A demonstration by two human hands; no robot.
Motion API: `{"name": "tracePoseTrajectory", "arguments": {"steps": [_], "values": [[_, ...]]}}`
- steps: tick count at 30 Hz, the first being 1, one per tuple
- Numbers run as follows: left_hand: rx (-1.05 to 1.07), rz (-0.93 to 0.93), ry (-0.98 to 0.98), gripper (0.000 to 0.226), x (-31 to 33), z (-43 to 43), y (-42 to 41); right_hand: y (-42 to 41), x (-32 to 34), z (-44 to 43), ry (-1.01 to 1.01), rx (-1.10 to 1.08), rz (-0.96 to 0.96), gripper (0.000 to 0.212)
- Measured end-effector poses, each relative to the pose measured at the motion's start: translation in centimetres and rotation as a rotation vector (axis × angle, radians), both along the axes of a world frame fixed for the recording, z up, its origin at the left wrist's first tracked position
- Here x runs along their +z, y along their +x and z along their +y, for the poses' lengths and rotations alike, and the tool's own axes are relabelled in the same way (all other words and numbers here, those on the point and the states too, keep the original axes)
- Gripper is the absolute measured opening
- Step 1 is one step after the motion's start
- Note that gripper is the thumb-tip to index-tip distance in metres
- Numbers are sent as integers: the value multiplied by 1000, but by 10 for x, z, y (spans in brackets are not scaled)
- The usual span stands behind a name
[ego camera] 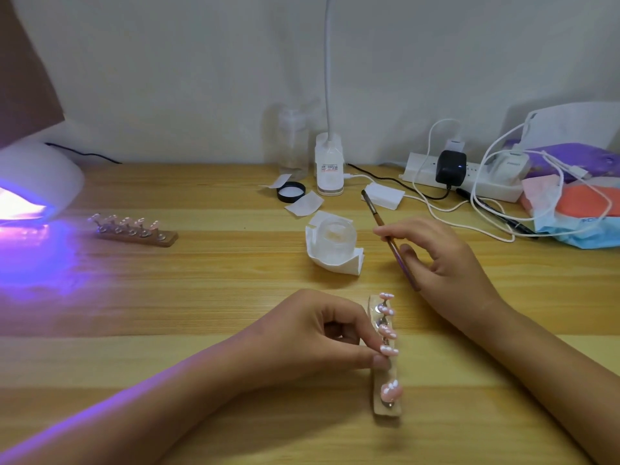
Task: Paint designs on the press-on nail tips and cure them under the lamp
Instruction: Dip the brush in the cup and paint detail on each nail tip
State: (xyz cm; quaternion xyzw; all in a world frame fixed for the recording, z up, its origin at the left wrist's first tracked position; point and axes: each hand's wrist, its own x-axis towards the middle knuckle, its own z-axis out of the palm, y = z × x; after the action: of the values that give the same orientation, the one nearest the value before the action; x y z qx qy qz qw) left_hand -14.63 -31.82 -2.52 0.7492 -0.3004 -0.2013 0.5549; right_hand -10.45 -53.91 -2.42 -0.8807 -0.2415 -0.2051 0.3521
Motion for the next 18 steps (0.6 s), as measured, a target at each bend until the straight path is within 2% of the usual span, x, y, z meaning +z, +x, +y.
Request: {"name": "tracePoseTrajectory", "arguments": {"steps": [8, 11, 15, 18], "values": [[16, -301, 99, 8, -6, 1, 2, 4, -2, -3, -108, -58, 78, 44], [100, -180, 27, 1, -5, 3, 4, 6, -6, -3, -154, -70, 101, 40], [207, -24, -135, 18, -3, 5, 10, 8, -11, -4, -238, -106, 155, 40], [463, 115, -368, 14, -4, 6, 15, 8, -10, -4, -254, -104, 153, 42]]}}
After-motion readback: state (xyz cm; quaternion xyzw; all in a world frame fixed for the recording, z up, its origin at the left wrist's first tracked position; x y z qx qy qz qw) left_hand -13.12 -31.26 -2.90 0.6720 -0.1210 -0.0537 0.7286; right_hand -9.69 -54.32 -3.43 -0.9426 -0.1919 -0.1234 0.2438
